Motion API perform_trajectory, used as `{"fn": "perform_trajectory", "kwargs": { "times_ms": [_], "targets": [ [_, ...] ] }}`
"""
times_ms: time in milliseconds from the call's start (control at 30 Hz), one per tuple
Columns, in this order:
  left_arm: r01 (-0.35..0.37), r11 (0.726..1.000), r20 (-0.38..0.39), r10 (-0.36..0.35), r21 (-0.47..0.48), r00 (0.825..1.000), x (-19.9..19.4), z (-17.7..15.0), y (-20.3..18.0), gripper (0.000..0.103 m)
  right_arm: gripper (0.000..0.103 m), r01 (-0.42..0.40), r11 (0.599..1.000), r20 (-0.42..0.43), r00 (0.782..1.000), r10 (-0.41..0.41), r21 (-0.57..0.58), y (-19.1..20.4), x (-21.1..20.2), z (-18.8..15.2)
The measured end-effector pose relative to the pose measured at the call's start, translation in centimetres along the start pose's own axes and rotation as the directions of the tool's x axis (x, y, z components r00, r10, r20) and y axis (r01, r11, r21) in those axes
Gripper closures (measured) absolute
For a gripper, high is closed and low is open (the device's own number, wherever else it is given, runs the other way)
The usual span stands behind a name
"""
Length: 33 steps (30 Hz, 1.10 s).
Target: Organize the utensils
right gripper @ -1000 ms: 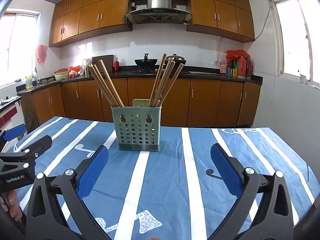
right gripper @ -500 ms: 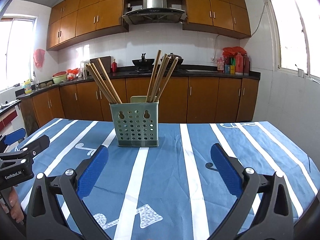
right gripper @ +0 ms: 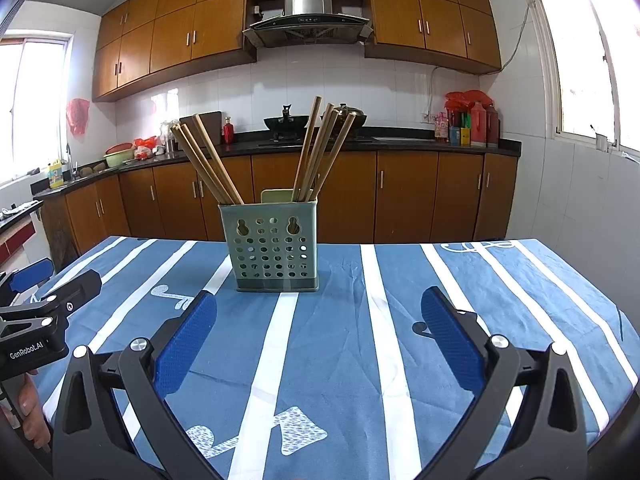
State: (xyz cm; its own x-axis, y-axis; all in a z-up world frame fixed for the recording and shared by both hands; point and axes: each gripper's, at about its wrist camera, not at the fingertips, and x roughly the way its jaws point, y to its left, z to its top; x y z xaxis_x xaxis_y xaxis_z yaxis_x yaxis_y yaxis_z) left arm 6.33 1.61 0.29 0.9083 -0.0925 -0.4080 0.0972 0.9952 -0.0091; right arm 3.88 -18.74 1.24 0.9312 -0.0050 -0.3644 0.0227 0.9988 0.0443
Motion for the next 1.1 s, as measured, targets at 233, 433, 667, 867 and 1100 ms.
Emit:
{"fn": "perform_trajectory", "kwargs": {
  "times_ms": [233, 433, 667, 867, 1100],
  "targets": [
    [0.001, 1.000, -0.002, -0.001, -0.002, 1.000, 0.12, 0.05, -0.20, 0.004, 0.002, 0.000, 1.000, 0.000, 1.000, 0.000, 0.001, -0.06, 0.01, -0.02],
    [0.002, 1.000, -0.002, -0.002, -0.003, 1.000, 0.18, 0.03, -0.26, 0.004, 0.002, 0.000, 1.000, -0.001, 1.000, 0.000, 0.005, -0.04, 0.04, -0.05],
    [0.002, 1.000, -0.002, -0.002, -0.002, 1.000, 0.19, 0.01, -0.28, 0.004, 0.002, 0.000, 1.000, -0.004, 1.000, 0.000, 0.007, -0.03, 0.06, -0.07],
    [0.003, 1.000, -0.003, -0.003, -0.002, 1.000, 0.24, -0.05, -0.34, 0.004, 0.002, 0.001, 1.000, -0.003, 1.000, -0.001, 0.007, -0.03, 0.07, -0.11],
    [0.002, 1.000, -0.003, -0.002, -0.002, 1.000, 0.24, -0.04, -0.38, 0.004, 0.002, 0.000, 1.000, -0.005, 1.000, 0.000, 0.009, 0.02, 0.07, -0.11]
  ]
}}
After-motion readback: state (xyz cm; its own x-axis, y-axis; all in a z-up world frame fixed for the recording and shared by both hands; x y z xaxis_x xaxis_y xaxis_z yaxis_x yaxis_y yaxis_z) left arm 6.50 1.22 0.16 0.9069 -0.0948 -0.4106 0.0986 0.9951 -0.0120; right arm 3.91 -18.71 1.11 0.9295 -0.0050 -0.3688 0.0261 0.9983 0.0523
